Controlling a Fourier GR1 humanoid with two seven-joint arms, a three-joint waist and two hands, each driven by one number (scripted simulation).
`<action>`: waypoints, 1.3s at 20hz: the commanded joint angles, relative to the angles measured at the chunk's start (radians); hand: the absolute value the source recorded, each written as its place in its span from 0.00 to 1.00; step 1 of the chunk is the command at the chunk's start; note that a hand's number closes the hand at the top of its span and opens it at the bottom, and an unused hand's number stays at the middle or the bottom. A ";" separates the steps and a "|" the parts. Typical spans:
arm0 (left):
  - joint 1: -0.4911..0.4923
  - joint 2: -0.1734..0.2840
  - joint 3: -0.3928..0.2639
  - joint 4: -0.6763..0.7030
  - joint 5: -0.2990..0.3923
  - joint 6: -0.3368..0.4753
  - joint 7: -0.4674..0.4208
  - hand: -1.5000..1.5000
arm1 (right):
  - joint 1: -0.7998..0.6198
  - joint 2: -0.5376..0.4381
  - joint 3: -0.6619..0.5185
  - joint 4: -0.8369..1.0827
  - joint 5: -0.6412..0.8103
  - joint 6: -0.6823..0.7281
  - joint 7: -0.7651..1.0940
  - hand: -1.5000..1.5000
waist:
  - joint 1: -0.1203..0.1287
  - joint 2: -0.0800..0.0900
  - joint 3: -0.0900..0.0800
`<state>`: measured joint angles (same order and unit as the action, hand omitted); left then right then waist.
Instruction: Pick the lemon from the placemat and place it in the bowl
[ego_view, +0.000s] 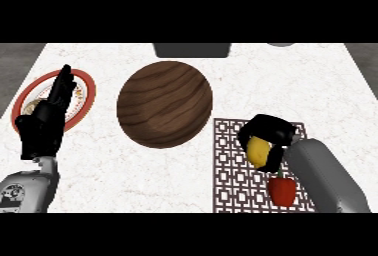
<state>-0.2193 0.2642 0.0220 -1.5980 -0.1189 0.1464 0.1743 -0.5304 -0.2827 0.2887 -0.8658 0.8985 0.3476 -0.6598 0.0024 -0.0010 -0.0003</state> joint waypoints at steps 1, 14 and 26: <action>-0.010 -0.009 0.005 0.055 -0.034 0.025 -0.032 0.50 | 0.075 0.177 0.067 -0.165 0.037 -0.036 0.199 1.00 | -0.021 -0.005 -0.001; -0.026 -0.028 -0.049 0.028 -0.010 -0.021 -0.009 0.50 | 0.148 0.282 0.373 -0.389 -0.210 -0.368 0.726 1.00 | 0.096 -0.020 0.006; -0.034 -0.029 -0.047 0.034 -0.023 -0.011 -0.004 0.50 | 0.054 0.283 0.606 -0.646 -0.156 -0.826 1.347 1.00 | 0.065 -0.026 -0.002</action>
<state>-0.2493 0.2329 -0.0256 -1.5540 -0.1352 0.1304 0.1664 -0.4334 -0.0006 0.8296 -1.4496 0.7088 -0.3539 0.4922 0.0716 -0.0257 -0.0019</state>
